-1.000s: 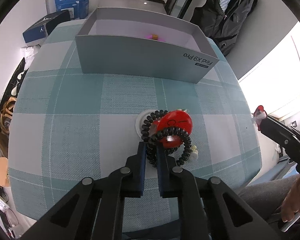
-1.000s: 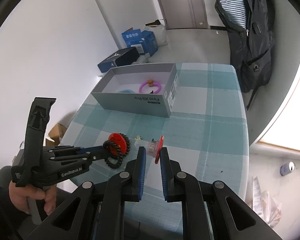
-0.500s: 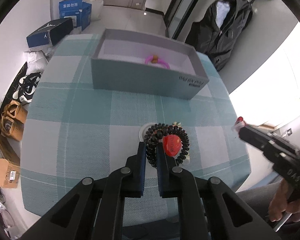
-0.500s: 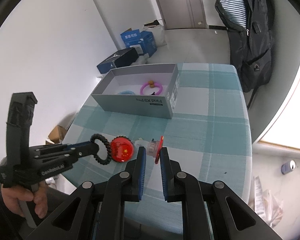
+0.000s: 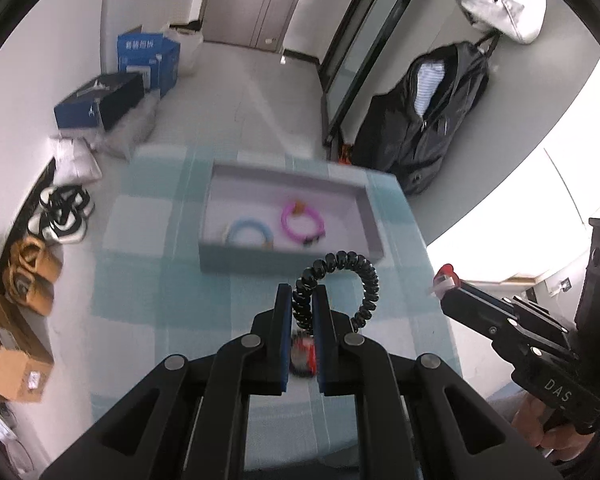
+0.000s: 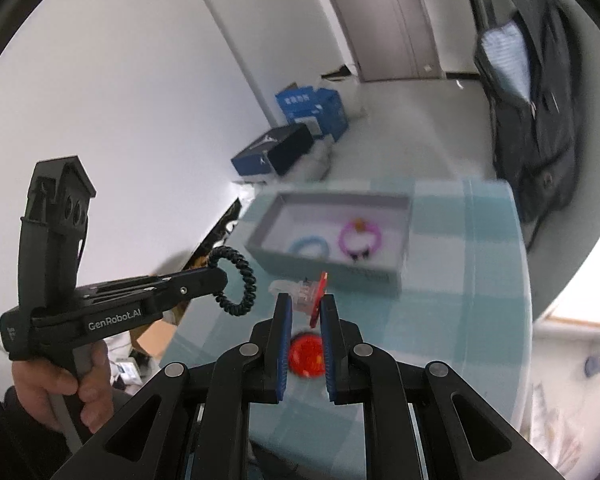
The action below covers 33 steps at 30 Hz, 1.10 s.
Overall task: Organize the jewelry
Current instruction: 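Lower the black bead bracelet into the grey box and open the left gripper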
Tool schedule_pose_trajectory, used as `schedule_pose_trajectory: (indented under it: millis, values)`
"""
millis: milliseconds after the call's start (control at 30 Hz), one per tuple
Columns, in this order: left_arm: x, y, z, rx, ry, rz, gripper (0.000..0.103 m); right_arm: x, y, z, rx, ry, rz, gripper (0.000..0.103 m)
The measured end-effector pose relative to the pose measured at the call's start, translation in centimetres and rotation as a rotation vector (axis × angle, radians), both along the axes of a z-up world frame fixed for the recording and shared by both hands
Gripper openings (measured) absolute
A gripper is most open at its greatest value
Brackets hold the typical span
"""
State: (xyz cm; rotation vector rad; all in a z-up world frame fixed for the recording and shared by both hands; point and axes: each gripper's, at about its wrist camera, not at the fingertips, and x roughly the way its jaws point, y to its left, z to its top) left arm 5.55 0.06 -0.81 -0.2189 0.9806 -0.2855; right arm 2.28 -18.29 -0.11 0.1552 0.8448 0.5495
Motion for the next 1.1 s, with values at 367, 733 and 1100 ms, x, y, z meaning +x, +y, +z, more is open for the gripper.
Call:
schedule_pose_trajectory:
  millis: [367, 733, 1100]
  values:
    - [5.7, 0.3, 1.3, 0.038, -0.019, 0.0, 0.006, 7.1, 1.1, 2.9, 0.009, -0.029, 0.021, 0.013]
    - [9.7, 0.7, -1.9, -0.001, 0.069, 0.004, 0.006, 12.2, 1.8, -0.1, 0.018, 0.027, 0.053, 0.013]
    - [11.6, 0.7, -4.2, -0.012, 0.148, 0.01, 0.006, 14.4, 1.7, -4.5, 0.012, 0.167, 0.057, 0.013]
